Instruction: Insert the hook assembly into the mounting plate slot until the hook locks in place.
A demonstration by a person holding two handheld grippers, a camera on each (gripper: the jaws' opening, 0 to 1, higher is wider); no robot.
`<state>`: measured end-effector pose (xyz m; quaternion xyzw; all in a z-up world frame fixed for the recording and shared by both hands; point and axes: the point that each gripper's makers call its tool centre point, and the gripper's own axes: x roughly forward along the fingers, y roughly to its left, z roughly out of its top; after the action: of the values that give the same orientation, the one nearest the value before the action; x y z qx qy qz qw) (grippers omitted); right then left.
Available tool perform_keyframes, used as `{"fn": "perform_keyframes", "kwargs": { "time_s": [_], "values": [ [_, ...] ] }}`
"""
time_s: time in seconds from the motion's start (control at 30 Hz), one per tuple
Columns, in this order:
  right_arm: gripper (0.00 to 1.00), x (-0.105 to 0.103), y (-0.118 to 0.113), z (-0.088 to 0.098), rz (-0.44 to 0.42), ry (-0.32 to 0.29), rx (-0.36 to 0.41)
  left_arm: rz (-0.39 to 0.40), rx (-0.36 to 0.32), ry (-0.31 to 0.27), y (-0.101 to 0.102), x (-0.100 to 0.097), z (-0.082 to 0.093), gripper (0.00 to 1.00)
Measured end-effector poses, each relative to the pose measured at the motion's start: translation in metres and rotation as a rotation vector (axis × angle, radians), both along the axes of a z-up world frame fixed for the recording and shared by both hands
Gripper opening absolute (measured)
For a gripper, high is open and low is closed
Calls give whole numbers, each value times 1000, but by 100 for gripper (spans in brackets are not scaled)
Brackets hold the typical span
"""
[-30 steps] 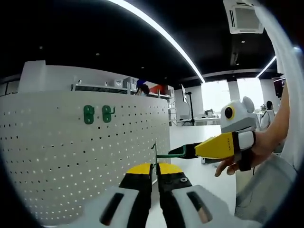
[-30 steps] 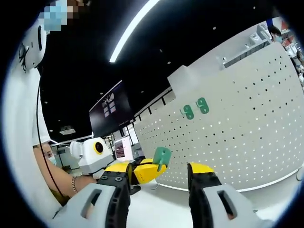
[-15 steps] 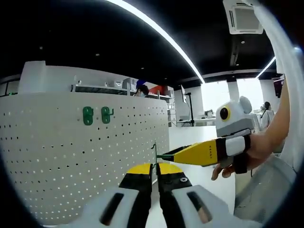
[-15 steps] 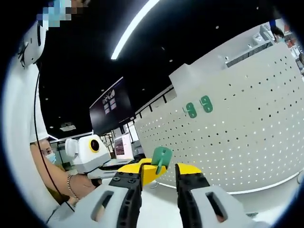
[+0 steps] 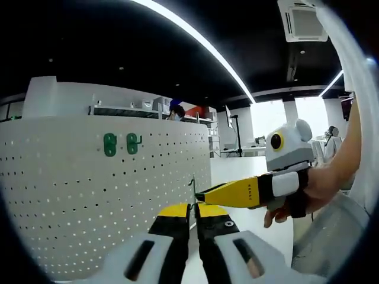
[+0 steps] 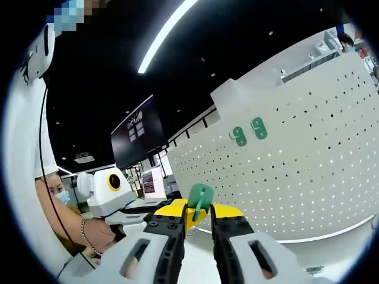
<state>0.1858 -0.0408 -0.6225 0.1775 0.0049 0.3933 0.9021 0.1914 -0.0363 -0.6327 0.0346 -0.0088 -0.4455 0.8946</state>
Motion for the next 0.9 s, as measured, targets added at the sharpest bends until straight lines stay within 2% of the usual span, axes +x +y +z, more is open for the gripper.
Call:
{"fn": "perform_keyframes", "kwargs": {
  "time_s": [0.43,0.9],
  "values": [
    [4,1,4,0,-2,18,14,15,-3,6,2,-1,-1,3],
    [2,5,5,0,-28,46,60,35,1,9,5,1,-2,3]
  ]
}}
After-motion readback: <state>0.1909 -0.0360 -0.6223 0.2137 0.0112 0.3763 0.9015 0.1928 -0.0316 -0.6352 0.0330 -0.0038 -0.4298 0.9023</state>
